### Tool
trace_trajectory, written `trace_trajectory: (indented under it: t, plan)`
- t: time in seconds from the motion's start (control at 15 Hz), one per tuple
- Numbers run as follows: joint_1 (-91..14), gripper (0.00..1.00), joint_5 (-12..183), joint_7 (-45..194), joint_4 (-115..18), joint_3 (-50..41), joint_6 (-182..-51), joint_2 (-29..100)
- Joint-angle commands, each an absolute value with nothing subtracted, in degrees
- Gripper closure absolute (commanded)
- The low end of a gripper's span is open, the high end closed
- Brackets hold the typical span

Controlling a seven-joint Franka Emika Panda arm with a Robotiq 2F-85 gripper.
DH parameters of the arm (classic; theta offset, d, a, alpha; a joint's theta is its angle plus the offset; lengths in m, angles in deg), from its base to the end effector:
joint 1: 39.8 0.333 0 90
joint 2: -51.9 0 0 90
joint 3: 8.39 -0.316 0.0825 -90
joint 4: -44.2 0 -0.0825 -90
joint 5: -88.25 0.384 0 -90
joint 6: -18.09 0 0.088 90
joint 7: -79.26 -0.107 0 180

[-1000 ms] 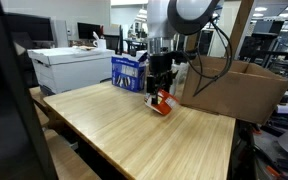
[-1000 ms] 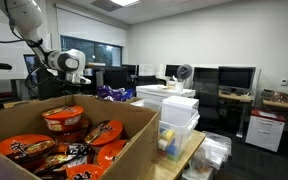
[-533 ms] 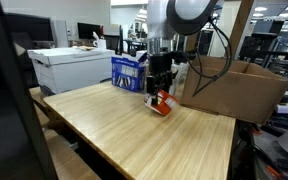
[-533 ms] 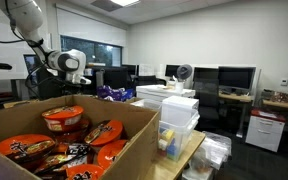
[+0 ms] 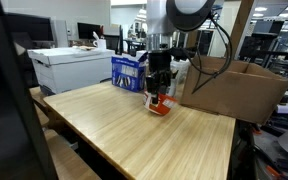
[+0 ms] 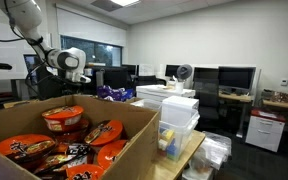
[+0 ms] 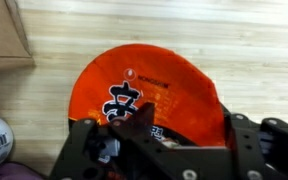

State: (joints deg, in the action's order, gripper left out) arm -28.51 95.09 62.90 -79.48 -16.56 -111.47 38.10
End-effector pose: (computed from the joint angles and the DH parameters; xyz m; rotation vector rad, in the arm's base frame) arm 0.5163 0.1854 0.2764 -3.0577 0.0460 0.2566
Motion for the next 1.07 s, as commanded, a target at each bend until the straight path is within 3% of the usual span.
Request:
trace_trajectory:
  t: [0.0,0.13,0.27,0.6,1.0]
  plan:
    - [-29.4,0.82,97.9,67.0,-80.2,-17.3,-112.3,37.0]
    - [-29.5,0.97,98.3,67.7,-80.3,-17.4,-112.3,36.8]
    - [-29.5,1.0,98.8,68.5,-80.3,-17.5,-112.5,36.4]
    - [-29.5,0.94,99.1,69.2,-80.2,-17.5,-112.2,36.1]
    - [-29.6,0.95,99.7,70.5,-80.3,-17.9,-112.6,36.7]
